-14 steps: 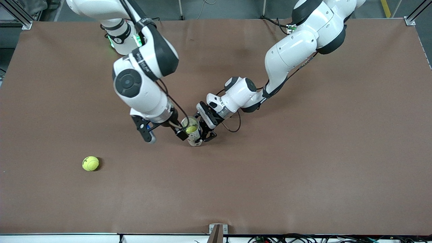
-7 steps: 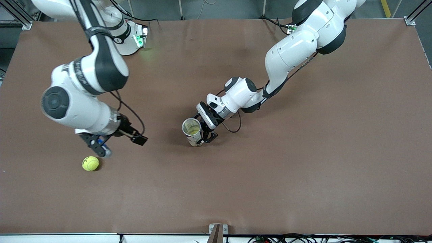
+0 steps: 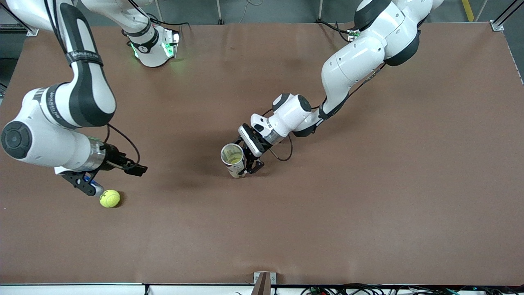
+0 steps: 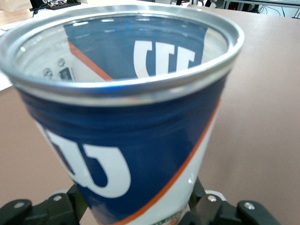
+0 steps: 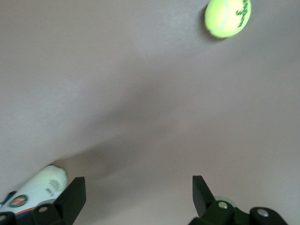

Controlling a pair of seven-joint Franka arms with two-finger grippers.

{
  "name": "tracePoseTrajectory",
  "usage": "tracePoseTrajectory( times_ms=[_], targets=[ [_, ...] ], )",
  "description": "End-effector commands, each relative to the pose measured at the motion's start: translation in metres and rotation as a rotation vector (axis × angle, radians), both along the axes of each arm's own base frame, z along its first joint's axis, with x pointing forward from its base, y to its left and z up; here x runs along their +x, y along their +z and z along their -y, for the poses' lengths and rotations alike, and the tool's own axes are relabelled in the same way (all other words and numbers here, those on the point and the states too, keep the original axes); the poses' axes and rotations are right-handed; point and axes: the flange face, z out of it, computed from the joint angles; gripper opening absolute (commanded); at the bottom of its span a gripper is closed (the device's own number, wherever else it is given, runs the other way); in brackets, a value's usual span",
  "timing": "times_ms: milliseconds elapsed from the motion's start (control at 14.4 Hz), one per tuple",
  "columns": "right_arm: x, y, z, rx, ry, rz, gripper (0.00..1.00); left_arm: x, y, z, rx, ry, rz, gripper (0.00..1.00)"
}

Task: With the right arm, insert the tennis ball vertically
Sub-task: 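Move the right gripper to the second tennis ball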

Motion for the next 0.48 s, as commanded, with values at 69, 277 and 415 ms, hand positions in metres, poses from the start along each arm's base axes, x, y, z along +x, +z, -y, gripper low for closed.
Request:
tracePoseTrajectory(
  times_ms=[69, 277, 415],
  targets=[
    [-0.022, -0.019, 0.042, 0.024, 0.077, 0.038, 1.0, 0.004, 0.006, 0.001, -0.013, 0.008, 0.021, 1.0],
    [-0.027, -0.033, 0.07, 0.031, 0.11, 0.051, 1.0, 0.003, 0.008, 0.001, -0.014, 0.009, 0.021, 1.0],
    [-0.031, -0.04, 0.076, 0.031, 0.133, 0.062, 1.0, 0.001, 0.006, 0.001, -0.016, 0.014, 0.007, 1.0]
  ],
)
